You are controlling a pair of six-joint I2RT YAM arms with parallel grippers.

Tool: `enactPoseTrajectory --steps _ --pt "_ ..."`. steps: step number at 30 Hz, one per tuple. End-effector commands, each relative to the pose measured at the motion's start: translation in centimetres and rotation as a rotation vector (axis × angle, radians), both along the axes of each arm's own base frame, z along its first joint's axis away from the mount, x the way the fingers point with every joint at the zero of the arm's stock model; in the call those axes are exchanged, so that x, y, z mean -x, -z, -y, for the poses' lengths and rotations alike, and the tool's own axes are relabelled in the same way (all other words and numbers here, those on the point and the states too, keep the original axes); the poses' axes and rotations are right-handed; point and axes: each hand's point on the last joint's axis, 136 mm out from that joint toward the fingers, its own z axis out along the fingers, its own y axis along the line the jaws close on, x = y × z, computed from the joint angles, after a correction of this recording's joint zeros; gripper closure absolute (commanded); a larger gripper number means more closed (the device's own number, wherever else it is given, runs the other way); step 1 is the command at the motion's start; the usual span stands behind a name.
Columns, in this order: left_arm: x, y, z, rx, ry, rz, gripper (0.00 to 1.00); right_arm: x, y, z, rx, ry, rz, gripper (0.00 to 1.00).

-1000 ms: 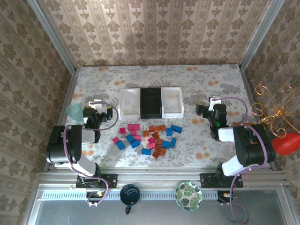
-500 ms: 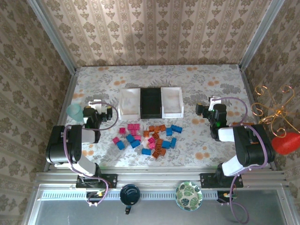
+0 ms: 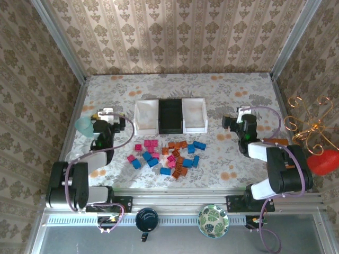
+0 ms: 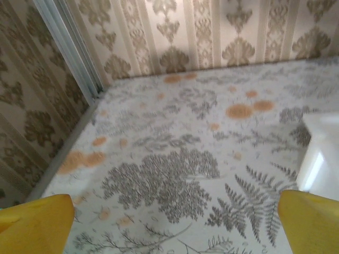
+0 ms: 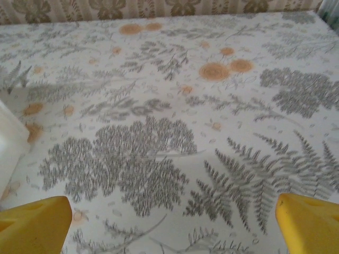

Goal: Sort the legos into containers by color

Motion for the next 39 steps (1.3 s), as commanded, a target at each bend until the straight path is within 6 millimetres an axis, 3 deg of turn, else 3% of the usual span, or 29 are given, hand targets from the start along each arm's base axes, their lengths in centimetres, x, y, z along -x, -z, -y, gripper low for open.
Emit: enactPoseTrajectory --steps 1,5,7,9,12,17,24,29,35,39 --pt "0.9 -1.9 -1.4 0.073 -0.096 0.026 0.0 0.1 -1.2 0.8 0.003 0.079 -0.065 0.0" --pt "1.9 -4.6 -3.2 0.239 -0.215 0.171 0.0 1.2 -4.7 2.1 0.06 0.24 0.016 0.0" --pt "2.2 -5.1 -4.3 0.347 -0.289 0.207 0.0 1.2 -5.8 1.8 0.006 0.248 0.058 0.0" --pt "2.5 -5.6 -3.9 0.459 -0.252 0.238 0.0 1.2 -7.0 0.5 -0.153 0.213 0.121 0.0" --pt "3.5 -6.4 -3.6 0.632 -0.176 0.32 0.0 2.5 -6.7 1.0 -0.418 0.335 0.116 0.0" --pt "5.1 -3.3 -5.9 1.09 -0.286 0.314 0.0 0.8 -6.1 -2.7 -0.564 0.146 0.052 0.0" --pt "4.9 -7.5 -3.0 0.993 -0.016 0.336 0.0 1.6 -4.3 -9.2 -0.563 -0.117 -0.152 0.0" --pt "5.8 -8.9 -0.7 0.977 0.075 0.317 0.0 4.4 -2.3 -11.2 -0.498 -0.148 -0.256 0.05" --pt "7.2 -8.5 3.9 0.947 0.189 0.165 0.0 8.1 -0.6 -14.6 -0.412 -0.236 -0.352 0.06" --pt "8.5 -6.9 7.8 0.865 0.289 -0.009 0.09 9.9 0.2 -17.4 -0.32 -0.331 -0.419 0.11"
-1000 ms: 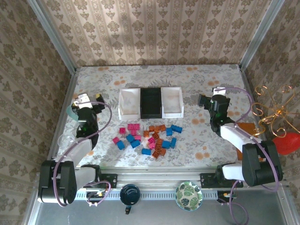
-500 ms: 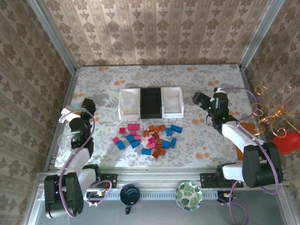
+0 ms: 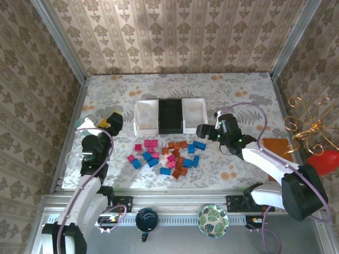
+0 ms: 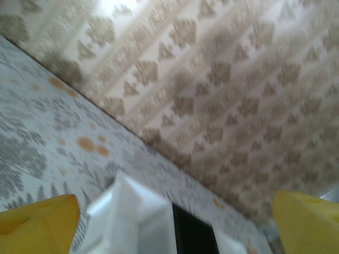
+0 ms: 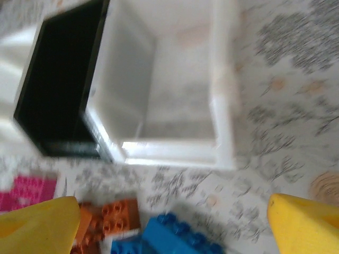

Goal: Sort the legos into containers by color

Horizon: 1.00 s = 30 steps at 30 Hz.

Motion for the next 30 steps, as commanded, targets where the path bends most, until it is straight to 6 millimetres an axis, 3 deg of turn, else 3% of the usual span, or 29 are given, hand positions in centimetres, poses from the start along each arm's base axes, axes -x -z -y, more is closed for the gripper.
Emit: enactPoseTrajectory --steps 1,6,14,19,30 --pt "1.2 1.8 3.2 -0.128 0.145 -0.108 0.12 1.8 1.3 -1.0 0.113 -0.072 -0.052 0.13" --pt "2.7 3.7 5.8 -0.225 0.236 -0.177 0.11 3.1 2.7 -3.4 0.202 -0.146 -0.086 0.22" --pt "3.5 6.4 6.5 -0.268 0.265 -0.244 0.1 3.1 4.6 -5.8 0.261 -0.173 -0.118 0.26" --pt "3.7 6.8 6.5 -0.27 0.266 -0.255 0.1 3.2 6.3 -6.0 0.321 -0.165 -0.166 0.34" --pt "3.7 6.8 6.6 -0.278 0.274 -0.253 0.09 3.4 7.9 -6.9 0.375 -0.178 -0.198 0.41"
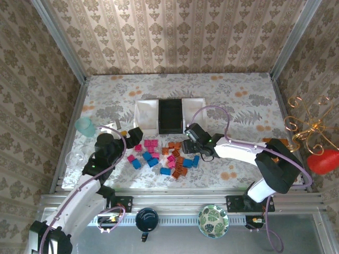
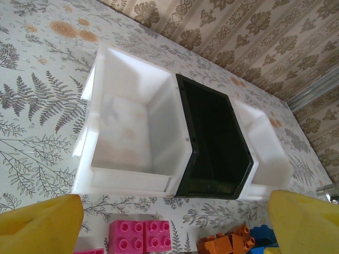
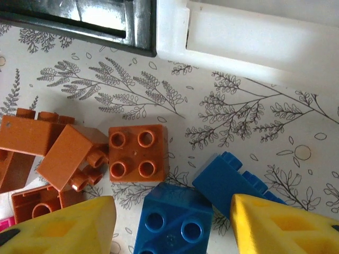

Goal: Sort the legos into containers by color

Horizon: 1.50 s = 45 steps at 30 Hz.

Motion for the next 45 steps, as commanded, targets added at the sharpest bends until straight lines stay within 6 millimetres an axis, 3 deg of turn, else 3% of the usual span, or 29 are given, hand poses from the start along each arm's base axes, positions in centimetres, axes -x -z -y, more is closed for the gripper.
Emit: enactPoseTrajectory --steps 1,10,20,35,39,42,45 --pt "0.2 0.2 0.1 -0.02 0.011 0.008 0.08 0.6 1.5 0.4 0.061 0.017 -0.044 0.42" --pt "0.2 0.3 0.2 -0.019 0.016 0.003 0.03 0.7 1.9 0.3 0.082 0.008 -0.026 0.55" --pt "0.2 0.3 0.6 -0.014 0.036 0.004 0.03 0.7 0.1 0.1 0.032 -0.014 0.028 0.73" --pt "0.3 0.2 1.1 -0.016 0.061 0.003 0.03 0.3 -4.4 0.5 0.013 -0.013 0.11 0.74" --pt "0.3 0.1 1.1 -0.022 0.067 0.001 0.03 -0.3 -7.0 0.4 -0.003 -0.016 0.149 0.71" --pt "0.4 0.2 1.1 -0.021 0.069 -0.002 0.03 -0.1 -7.8 0.6 -0.015 -0.008 0.147 0.5" --pt "0.5 0.5 1.2 -0.022 0.071 -0.005 0.02 0.4 -7.6 1.0 -0.016 -0.002 0.127 0.38"
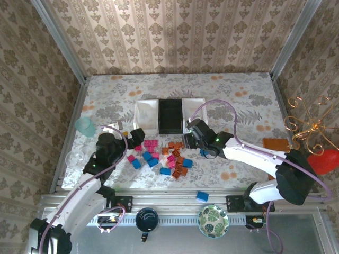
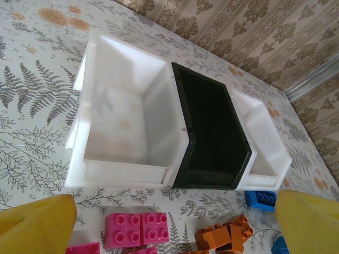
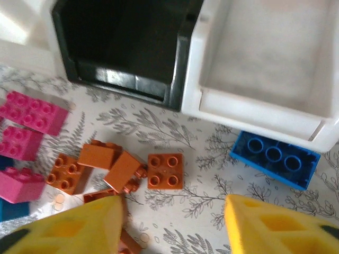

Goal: Sort the legos into containers by color

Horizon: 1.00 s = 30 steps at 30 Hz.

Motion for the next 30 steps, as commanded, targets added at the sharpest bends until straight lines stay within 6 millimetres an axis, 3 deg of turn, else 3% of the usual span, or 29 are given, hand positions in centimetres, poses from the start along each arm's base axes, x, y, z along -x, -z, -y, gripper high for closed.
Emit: enactPoseTrajectory --steps 1,6,15,21,24,30 --pt "0.3 -0.1 0.5 -0.014 0.034 0.016 0.02 0.9 0.1 1.3 0.04 0.018 -0.034 0.36" --pt "0.4 -0.5 0.7 -0.011 0.046 0.022 0.02 4.3 1.3 2.0 0.058 -0.044 -0.186 0.28" --pt "0.3 0.1 0.7 -0.011 0.042 0.025 0.02 15.7 5.9 4.0 0.182 -0.198 -0.635 0.26" --pt "0.1 0.6 0.7 -0.017 0.041 0.024 0.01 21.8 7.6 4.5 0.301 -0.275 -0.822 0.23" --pt "0.1 0.9 0.8 -0.019 0.049 0.019 0.01 24.0 8.2 4.8 0.307 -0.278 -0.908 0.19" --pt "0.2 1.3 1.0 -0.012 0.058 0.018 0.01 25.0 8.6 4.5 0.31 -0.267 -0.99 0.11"
